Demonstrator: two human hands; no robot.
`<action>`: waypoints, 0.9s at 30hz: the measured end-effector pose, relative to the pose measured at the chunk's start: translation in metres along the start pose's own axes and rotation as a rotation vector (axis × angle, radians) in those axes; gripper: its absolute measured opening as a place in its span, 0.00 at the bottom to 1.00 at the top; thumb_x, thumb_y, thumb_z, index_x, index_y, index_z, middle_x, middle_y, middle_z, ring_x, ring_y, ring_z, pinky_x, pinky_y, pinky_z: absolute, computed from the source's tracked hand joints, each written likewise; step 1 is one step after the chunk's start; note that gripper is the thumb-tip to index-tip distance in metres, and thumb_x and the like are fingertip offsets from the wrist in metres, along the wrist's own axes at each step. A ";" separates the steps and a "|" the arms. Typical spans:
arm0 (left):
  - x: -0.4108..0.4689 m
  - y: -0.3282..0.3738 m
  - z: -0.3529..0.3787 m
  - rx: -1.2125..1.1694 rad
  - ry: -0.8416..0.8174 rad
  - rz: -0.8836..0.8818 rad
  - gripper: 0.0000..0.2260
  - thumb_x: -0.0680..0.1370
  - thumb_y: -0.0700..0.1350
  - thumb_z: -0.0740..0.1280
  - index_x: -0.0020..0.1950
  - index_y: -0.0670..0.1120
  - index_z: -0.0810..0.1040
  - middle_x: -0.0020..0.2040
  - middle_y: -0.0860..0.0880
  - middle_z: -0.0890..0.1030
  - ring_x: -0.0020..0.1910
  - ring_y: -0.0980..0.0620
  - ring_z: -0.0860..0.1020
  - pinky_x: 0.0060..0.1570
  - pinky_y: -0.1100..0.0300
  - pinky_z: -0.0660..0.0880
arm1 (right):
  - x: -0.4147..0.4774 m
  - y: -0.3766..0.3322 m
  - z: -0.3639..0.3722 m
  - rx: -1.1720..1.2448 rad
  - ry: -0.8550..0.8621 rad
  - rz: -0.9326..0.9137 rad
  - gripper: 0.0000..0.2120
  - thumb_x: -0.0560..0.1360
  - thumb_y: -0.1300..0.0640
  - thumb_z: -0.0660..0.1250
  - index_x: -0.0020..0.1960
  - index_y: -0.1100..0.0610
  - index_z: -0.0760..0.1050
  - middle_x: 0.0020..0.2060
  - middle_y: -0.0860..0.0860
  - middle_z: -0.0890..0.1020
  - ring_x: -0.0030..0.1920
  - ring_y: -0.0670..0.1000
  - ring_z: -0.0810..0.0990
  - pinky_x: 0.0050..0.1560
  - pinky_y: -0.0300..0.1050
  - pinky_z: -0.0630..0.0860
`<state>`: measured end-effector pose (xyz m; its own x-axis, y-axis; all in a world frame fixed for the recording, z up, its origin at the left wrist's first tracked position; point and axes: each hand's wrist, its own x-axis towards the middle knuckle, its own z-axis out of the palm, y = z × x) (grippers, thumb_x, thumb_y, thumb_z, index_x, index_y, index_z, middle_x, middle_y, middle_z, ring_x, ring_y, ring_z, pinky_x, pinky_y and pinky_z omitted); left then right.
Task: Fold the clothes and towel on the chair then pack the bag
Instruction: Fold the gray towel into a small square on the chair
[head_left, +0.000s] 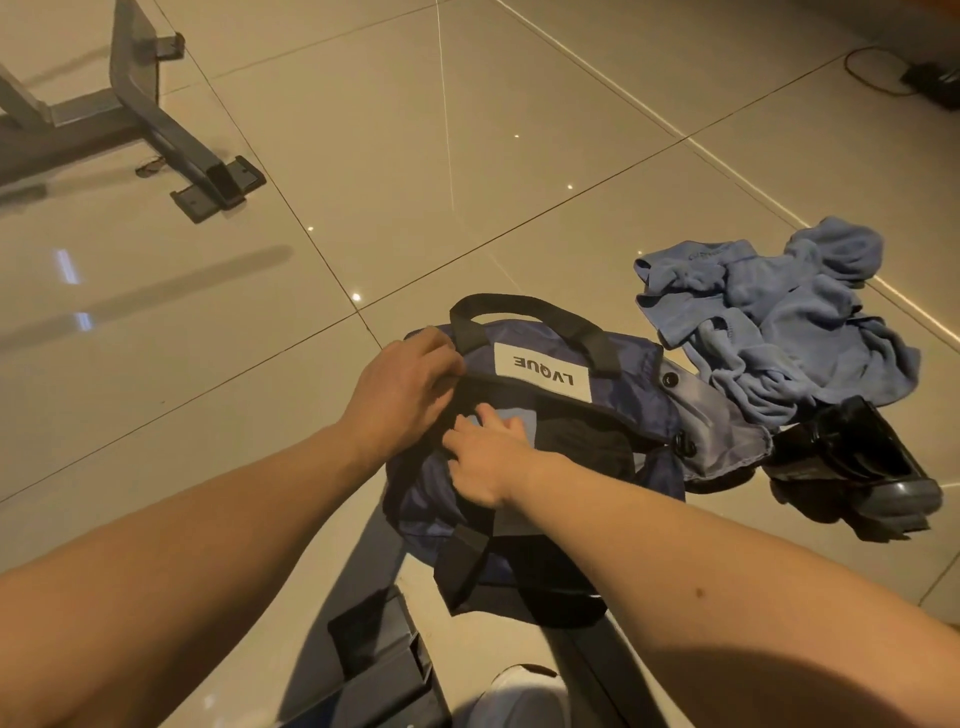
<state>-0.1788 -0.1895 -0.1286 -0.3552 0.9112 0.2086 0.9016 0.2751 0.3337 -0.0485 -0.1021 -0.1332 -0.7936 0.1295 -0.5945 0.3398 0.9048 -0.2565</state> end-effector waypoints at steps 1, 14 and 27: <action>-0.001 0.000 0.001 -0.005 0.006 0.037 0.04 0.77 0.42 0.72 0.52 0.45 0.82 0.55 0.46 0.80 0.48 0.44 0.78 0.40 0.52 0.77 | -0.006 0.002 0.001 0.067 0.060 -0.033 0.17 0.84 0.53 0.55 0.70 0.55 0.70 0.72 0.54 0.68 0.77 0.59 0.55 0.71 0.60 0.60; -0.003 0.036 0.020 0.139 -0.261 -0.085 0.08 0.81 0.49 0.66 0.58 0.52 0.80 0.56 0.52 0.81 0.50 0.52 0.75 0.54 0.58 0.72 | -0.079 0.063 0.044 0.348 0.481 0.275 0.29 0.84 0.50 0.56 0.82 0.51 0.53 0.82 0.48 0.53 0.81 0.51 0.47 0.79 0.55 0.46; 0.076 0.226 0.059 0.015 -0.530 0.095 0.05 0.80 0.48 0.61 0.45 0.51 0.69 0.45 0.47 0.76 0.47 0.44 0.76 0.41 0.53 0.65 | -0.206 0.184 0.043 0.550 0.523 0.617 0.18 0.80 0.60 0.62 0.69 0.53 0.71 0.67 0.51 0.72 0.69 0.54 0.70 0.70 0.50 0.69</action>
<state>0.0130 -0.0402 -0.0915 -0.1027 0.9611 -0.2565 0.9286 0.1851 0.3218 0.1995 0.0201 -0.0904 -0.4762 0.8003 -0.3643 0.8528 0.3194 -0.4131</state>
